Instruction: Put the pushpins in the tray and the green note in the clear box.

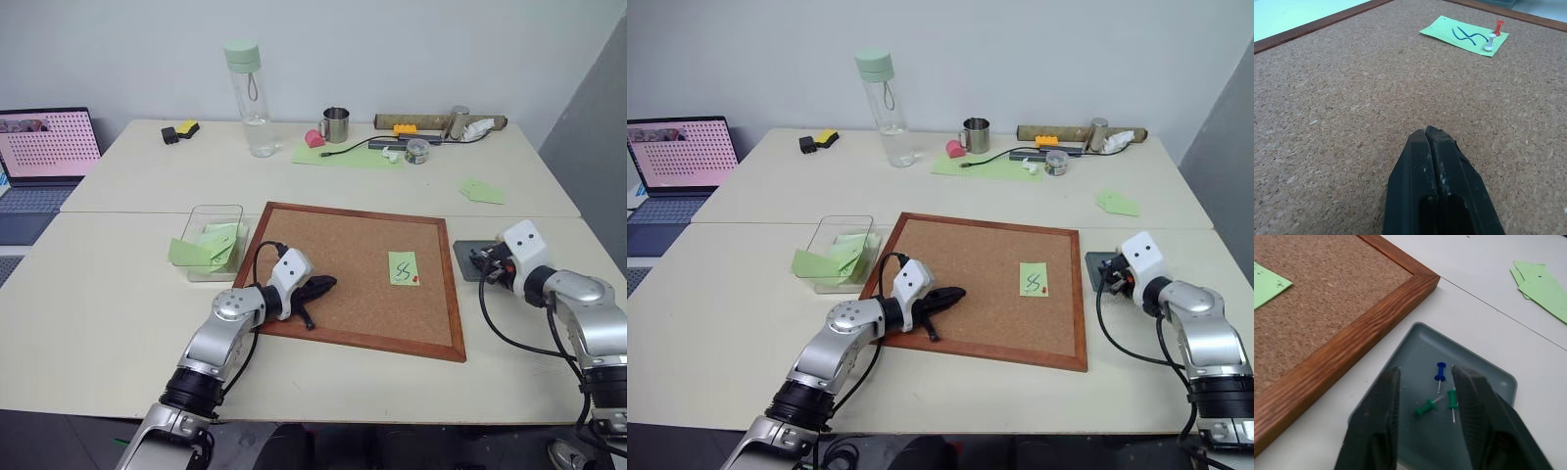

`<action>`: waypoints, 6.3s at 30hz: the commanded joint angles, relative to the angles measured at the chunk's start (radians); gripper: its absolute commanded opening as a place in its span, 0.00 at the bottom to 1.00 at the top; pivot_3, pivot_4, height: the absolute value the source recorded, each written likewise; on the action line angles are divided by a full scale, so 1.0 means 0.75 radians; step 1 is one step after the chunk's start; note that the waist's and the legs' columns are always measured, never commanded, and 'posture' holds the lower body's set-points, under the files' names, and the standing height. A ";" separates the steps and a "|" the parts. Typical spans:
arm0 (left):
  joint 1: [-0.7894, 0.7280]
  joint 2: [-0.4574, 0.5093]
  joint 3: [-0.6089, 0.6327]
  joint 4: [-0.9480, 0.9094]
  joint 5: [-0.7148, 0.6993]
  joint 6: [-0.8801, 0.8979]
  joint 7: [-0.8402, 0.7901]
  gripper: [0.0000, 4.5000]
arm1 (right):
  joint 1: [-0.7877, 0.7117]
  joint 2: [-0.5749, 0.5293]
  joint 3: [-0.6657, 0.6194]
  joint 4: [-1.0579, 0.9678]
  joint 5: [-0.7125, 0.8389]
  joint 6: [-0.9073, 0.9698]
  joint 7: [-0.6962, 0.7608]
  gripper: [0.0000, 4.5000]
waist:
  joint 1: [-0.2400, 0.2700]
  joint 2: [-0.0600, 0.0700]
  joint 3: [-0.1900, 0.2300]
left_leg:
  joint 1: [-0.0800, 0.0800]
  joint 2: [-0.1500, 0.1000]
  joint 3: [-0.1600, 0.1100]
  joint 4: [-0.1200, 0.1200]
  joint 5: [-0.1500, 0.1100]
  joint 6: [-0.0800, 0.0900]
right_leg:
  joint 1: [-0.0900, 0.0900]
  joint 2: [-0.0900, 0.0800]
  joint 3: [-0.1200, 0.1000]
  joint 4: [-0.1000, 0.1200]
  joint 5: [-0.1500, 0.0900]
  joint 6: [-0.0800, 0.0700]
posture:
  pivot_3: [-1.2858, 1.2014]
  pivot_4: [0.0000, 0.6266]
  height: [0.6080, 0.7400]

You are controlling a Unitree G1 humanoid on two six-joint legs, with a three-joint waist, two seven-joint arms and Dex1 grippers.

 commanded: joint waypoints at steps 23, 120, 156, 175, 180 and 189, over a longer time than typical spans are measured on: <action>0.040 0.027 -0.020 0.029 0.038 0.035 0.003 0.00 | 0.151 0.213 0.157 -0.283 0.140 -0.133 0.130 0.83 | -0.001 -0.001 0.000 | 0.005 0.000 -0.002 0.000 0.000 0.000 | 0.006 0.000 -0.001 -0.002 0.000 0.001 | 0.52 0.24 1.00; 0.088 0.027 -0.034 0.002 0.038 0.064 0.012 0.00 | 0.218 0.134 0.016 -0.531 0.366 0.052 0.118 1.00 | -0.004 0.000 0.002 | 0.015 0.000 -0.006 -0.007 -0.001 0.001 | 0.020 0.000 -0.003 -0.011 -0.003 0.004 | 0.52 0.24 1.00; 0.114 0.031 -0.021 -0.042 0.026 0.095 0.030 0.00 | 0.131 0.345 0.216 -0.187 0.202 -0.226 0.127 0.00 | -0.003 -0.001 0.003 | 0.015 0.000 -0.007 -0.016 -0.001 0.000 | 0.020 0.000 -0.004 -0.021 -0.002 0.004 | 0.52 0.24 1.00; 0.062 -0.036 0.217 -0.371 -0.395 0.575 0.034 0.11 | 0.062 0.188 0.257 -0.501 0.072 -0.332 0.171 0.00 | -0.006 -0.005 0.009 | 0.015 0.000 -0.007 -0.020 0.000 0.000 | 0.018 0.000 -0.005 -0.022 -0.002 0.004 | 0.52 0.24 1.00; 0.032 -0.146 0.382 -0.445 -0.704 0.858 0.122 0.32 | 0.033 0.196 0.279 -0.490 0.024 -0.406 0.171 0.00 | -0.004 -0.007 0.012 | 0.013 0.000 -0.008 -0.020 0.000 -0.001 | 0.017 0.000 -0.006 -0.024 -0.002 0.004 | 0.52 0.24 1.00; -0.054 -0.408 0.483 -0.346 -0.931 1.012 0.353 0.72 | 0.002 0.189 0.304 -0.528 0.010 -0.447 0.201 0.00 | -0.001 -0.011 0.014 | 0.013 0.000 -0.008 -0.019 0.003 -0.006 | 0.018 0.000 -0.006 -0.024 -0.002 0.004 | 0.52 0.24 1.00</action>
